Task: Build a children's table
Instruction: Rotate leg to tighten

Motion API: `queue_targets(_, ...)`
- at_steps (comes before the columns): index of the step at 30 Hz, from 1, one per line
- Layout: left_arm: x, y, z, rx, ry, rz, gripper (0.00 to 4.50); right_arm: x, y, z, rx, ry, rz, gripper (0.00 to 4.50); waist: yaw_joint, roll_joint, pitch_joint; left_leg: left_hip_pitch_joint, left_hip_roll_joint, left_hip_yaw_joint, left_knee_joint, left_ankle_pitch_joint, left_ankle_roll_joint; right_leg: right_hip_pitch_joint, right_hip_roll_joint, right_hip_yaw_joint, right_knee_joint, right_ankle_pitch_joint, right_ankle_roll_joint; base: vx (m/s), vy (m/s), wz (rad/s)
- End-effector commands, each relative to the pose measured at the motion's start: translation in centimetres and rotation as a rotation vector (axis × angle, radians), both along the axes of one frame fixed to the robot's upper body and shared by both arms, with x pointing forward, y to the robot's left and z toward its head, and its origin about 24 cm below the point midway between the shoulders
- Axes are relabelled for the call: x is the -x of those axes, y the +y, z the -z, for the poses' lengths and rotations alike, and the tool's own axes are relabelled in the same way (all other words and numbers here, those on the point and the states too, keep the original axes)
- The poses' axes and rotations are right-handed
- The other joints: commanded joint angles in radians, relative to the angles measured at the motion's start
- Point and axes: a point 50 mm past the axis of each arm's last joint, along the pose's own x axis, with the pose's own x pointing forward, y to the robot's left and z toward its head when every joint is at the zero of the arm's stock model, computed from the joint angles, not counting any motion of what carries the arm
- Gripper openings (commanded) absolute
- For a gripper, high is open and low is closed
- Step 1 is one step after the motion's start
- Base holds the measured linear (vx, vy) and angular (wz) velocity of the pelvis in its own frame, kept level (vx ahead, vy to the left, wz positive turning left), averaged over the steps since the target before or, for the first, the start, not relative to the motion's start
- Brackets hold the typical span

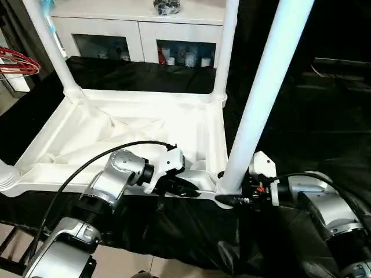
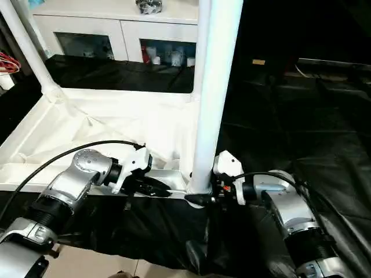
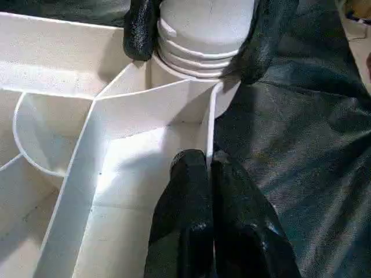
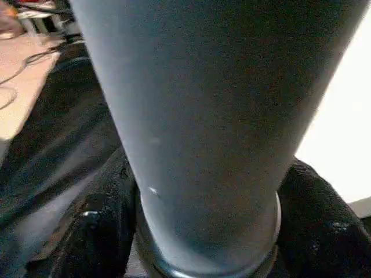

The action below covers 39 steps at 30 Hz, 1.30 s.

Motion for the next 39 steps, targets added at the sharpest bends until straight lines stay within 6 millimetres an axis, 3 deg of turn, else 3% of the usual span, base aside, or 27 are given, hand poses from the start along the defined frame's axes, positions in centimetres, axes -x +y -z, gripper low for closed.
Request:
queue_targets(1,-0.7,-1.5,-1.2,0.090,-0.060,-0.056,0.00,0.4,1.1,1.3,0.001,0.044,0.002,2.81,-0.001,-0.019,-0.058,0.009,0.024,-0.009,-0.070,-0.198,0.065,0.049,-0.042,0.026,-0.065,-0.224,-0.241,0.000,0.000,0.00)
queue_targets(2,-1.0,-1.9,-1.2,0.096,-0.075,-0.092,0.00,-0.2,1.2,1.5,0.011,0.020,0.073,2.77,-0.003,-0.015,-0.057,0.010,0.023,-0.009,-0.070,-0.207,0.060,0.049,-0.042,0.027,-0.067,-0.233,-0.238,0.000,0.000,0.00)
queue_targets(5,-1.7,-3.2,-1.3,0.109,-0.096,-0.179,0.00,-1.8,1.6,2.2,0.042,-0.043,0.289,2.70,-0.021,-0.019,-0.054,0.006,0.015,-0.013,-0.075,-0.238,0.024,0.049,-0.042,0.024,-0.077,-0.325,-0.206,0.000,0.000,0.00)
queue_targets(6,-2.0,-3.8,-1.2,0.105,-0.105,-0.217,0.00,-2.6,1.7,2.5,0.052,-0.052,0.387,2.70,-0.029,-0.016,-0.053,0.014,0.014,-0.012,-0.075,-0.261,0.015,0.043,-0.040,0.024,-0.085,-0.364,-0.193,0.000,0.000,0.00)
queue_targets(9,-2.5,-4.7,-1.2,0.105,-0.118,-0.292,0.00,-3.3,2.4,2.7,0.044,-0.054,0.500,2.69,-0.039,-0.013,-0.054,0.012,0.013,-0.013,-0.074,-0.261,0.018,0.043,-0.037,0.025,-0.086,-0.364,-0.185,0.000,0.000,0.00)
queue_targets(14,-3.2,-6.7,-1.3,0.106,-0.151,-0.415,0.00,-4.6,5.2,2.7,-0.002,-0.060,0.639,2.68,-0.045,-0.015,-0.057,0.009,0.013,-0.014,-0.074,-0.249,0.024,0.045,-0.037,0.023,-0.084,-0.325,-0.195,0.000,0.000,0.00)
queue_targets(16,-3.2,-6.9,-1.3,0.111,-0.152,-0.412,0.00,-4.7,5.7,2.5,-0.014,-0.077,0.635,2.68,-0.045,-0.014,-0.058,0.008,0.012,-0.013,-0.073,-0.242,0.033,0.048,-0.038,0.023,-0.083,-0.310,-0.199,0.000,0.000,0.00)
queue_targets(17,-3.1,-7.0,-1.4,0.113,-0.151,-0.396,0.00,-4.7,6.0,2.3,-0.036,-0.080,0.627,3.24,-0.046,-0.014,-0.058,0.007,0.012,-0.013,-0.073,-0.240,0.039,0.048,-0.038,0.023,-0.083,-0.300,-0.201,0.000,0.000,0.00)
queue_targets(18,-3.0,-7.1,-1.3,0.112,-0.156,-0.381,0.00,-4.8,6.1,2.1,-0.050,-0.083,0.625,3.38,-0.045,-0.014,-0.059,0.007,0.012,-0.013,-0.072,-0.240,0.043,0.048,-0.038,0.023,-0.082,-0.295,-0.204,0.000,0.000,0.00)
queue_targets(21,-2.6,-6.8,-1.3,0.120,-0.166,-0.317,0.00,-5.0,5.4,1.6,-0.076,-0.084,0.614,3.41,-0.045,-0.013,-0.060,0.006,0.014,-0.012,-0.071,-0.229,0.056,0.049,-0.038,0.024,-0.078,-0.261,-0.216,0.000,0.000,0.00)
queue_targets(24,-2.2,-6.2,-1.2,0.124,-0.156,-0.262,0.00,-4.7,4.3,1.3,-0.062,-0.105,0.555,3.80,-0.043,-0.013,-0.061,0.005,0.015,-0.012,-0.070,-0.217,0.066,0.053,-0.038,0.023,-0.075,-0.226,-0.227,0.000,0.000,0.00)
queue_targets(30,-1.4,-5.0,-1.5,0.163,-0.134,-0.112,0.00,-2.4,2.1,1.2,-0.034,-0.072,0.309,3.84,-0.026,-0.012,-0.061,0.007,0.019,-0.008,-0.065,-0.186,0.104,0.056,-0.037,0.024,-0.068,-0.170,-0.248,0.000,0.000,0.00)
queue_targets(39,-1.0,-2.3,-1.6,0.126,-0.070,0.017,0.00,0.3,0.0,0.5,-0.004,-0.003,0.026,3.84,-0.010,-0.010,-0.056,0.009,0.024,-0.008,-0.071,-0.240,0.075,0.050,-0.041,0.025,-0.075,-0.266,-0.236,0.000,0.000,0.00)
